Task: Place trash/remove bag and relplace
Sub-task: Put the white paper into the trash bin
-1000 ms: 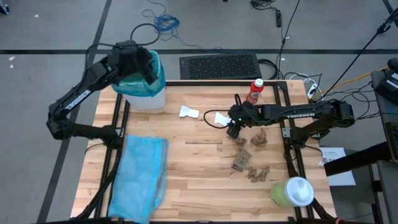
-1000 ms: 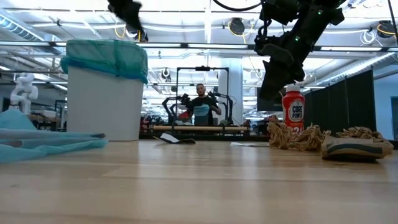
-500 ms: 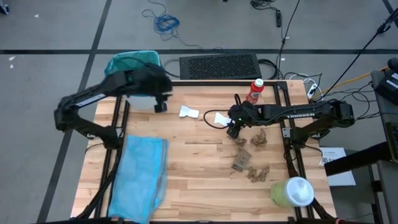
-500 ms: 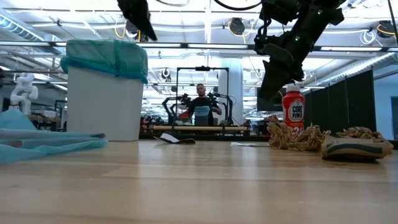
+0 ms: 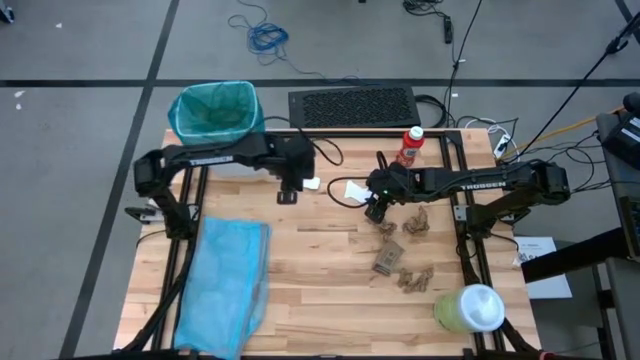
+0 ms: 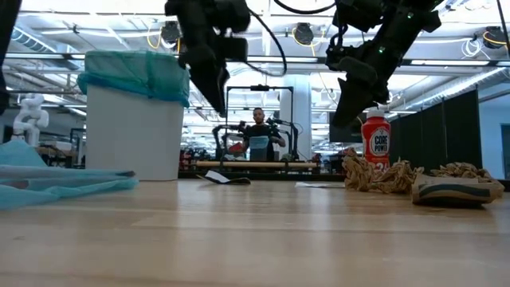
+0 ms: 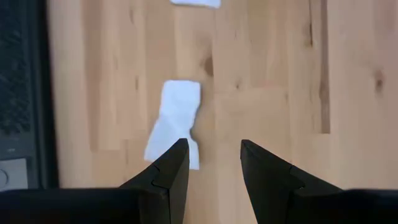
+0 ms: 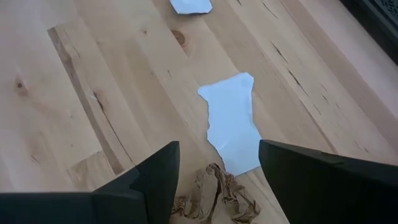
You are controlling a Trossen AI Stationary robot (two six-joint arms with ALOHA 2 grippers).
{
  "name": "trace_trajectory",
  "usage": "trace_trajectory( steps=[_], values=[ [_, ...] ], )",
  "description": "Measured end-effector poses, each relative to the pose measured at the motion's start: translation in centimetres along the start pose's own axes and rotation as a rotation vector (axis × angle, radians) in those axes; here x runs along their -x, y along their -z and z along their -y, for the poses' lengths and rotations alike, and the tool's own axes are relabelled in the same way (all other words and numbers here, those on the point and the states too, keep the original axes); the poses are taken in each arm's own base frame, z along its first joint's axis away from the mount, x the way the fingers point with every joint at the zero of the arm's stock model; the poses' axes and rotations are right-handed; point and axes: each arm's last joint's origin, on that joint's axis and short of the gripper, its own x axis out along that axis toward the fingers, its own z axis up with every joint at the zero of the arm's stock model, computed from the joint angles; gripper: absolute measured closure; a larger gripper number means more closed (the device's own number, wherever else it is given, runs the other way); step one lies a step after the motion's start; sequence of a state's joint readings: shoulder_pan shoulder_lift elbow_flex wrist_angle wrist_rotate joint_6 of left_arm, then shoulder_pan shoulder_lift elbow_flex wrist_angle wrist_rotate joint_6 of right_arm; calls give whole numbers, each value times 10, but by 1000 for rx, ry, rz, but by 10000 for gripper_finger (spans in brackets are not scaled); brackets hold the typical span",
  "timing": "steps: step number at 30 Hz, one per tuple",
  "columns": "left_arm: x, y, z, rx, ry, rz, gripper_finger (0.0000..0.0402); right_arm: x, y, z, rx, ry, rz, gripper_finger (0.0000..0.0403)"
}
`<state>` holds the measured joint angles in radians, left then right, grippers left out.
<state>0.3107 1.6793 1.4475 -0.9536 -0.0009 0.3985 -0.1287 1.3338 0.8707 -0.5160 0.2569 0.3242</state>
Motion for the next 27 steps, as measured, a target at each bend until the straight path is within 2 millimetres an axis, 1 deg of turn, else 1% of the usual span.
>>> trace_trajectory(
  steps=[2,5,8,10,12,15,18,19,22,27],
  values=[
    [-4,2,0,0,0,-37,261,0,-3,-1,11,-10,31,190],
    [0,4,-4,16,-41,-48,263,-5,-11,-5,40,-46,100,190],
    [16,9,-9,64,-74,-4,276,-14,-20,-13,119,-118,176,190],
    [32,13,-13,100,-102,42,290,-22,-25,-18,188,-158,223,190],
    [46,15,-16,133,-127,100,305,-33,-29,-23,262,-180,268,190],
    [70,22,-19,170,-147,191,327,-50,-33,-28,362,-166,324,190],
    [91,29,-20,198,-180,261,344,-71,-35,-29,447,-135,357,190],
    [95,32,-20,201,-189,278,348,-79,-35,-28,463,-126,365,190],
    [100,42,-18,220,-210,321,357,-102,-35,-24,484,-97,379,190],
    [96,61,-16,259,-226,329,359,-137,-38,-16,466,-67,335,190]
  ],
)
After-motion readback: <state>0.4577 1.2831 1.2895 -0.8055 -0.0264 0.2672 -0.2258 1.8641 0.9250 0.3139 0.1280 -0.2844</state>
